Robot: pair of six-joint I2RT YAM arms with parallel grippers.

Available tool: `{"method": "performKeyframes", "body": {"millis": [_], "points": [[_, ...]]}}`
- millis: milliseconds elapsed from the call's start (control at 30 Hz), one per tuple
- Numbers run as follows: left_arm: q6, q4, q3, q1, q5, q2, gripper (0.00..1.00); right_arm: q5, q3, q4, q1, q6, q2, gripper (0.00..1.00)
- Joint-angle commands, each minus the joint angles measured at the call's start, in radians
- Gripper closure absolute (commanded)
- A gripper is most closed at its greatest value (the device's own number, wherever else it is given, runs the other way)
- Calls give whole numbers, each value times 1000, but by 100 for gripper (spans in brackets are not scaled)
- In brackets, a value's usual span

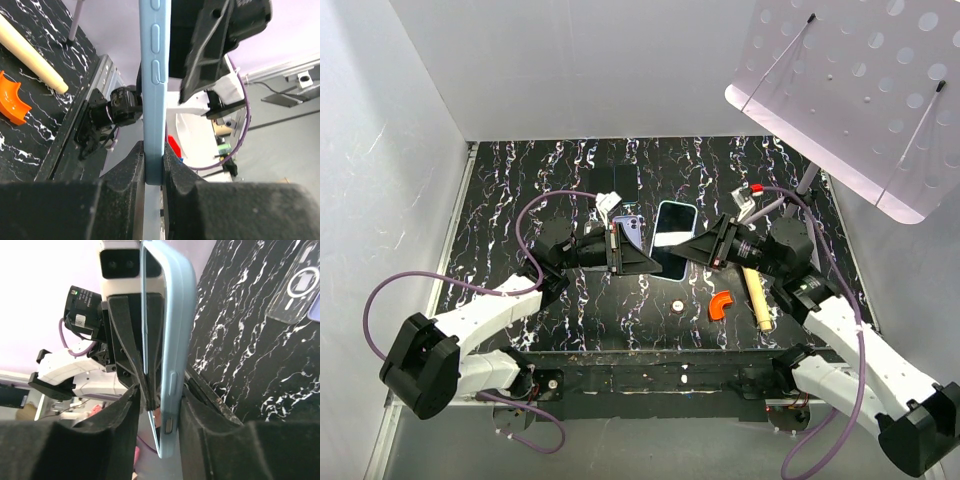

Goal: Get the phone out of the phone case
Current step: Adjust the phone.

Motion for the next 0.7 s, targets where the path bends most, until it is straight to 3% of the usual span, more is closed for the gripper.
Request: {"method": "performKeyframes", "body": {"millis": [0,167,433,667], "points": [[63,15,24,-13,111,-19,100,38,151,-206,-25,-155,-47,55],[89,0,19,-13,155,-36,100,-40,194,-271,-103,-165,-45,50],[130,-22,27,-14,229,-62,100,-271,275,-292,-187,-186,48,51],[316,-262,96,-13,273,-87,100,-477,351,-386,-190,-258,162,58]]}}
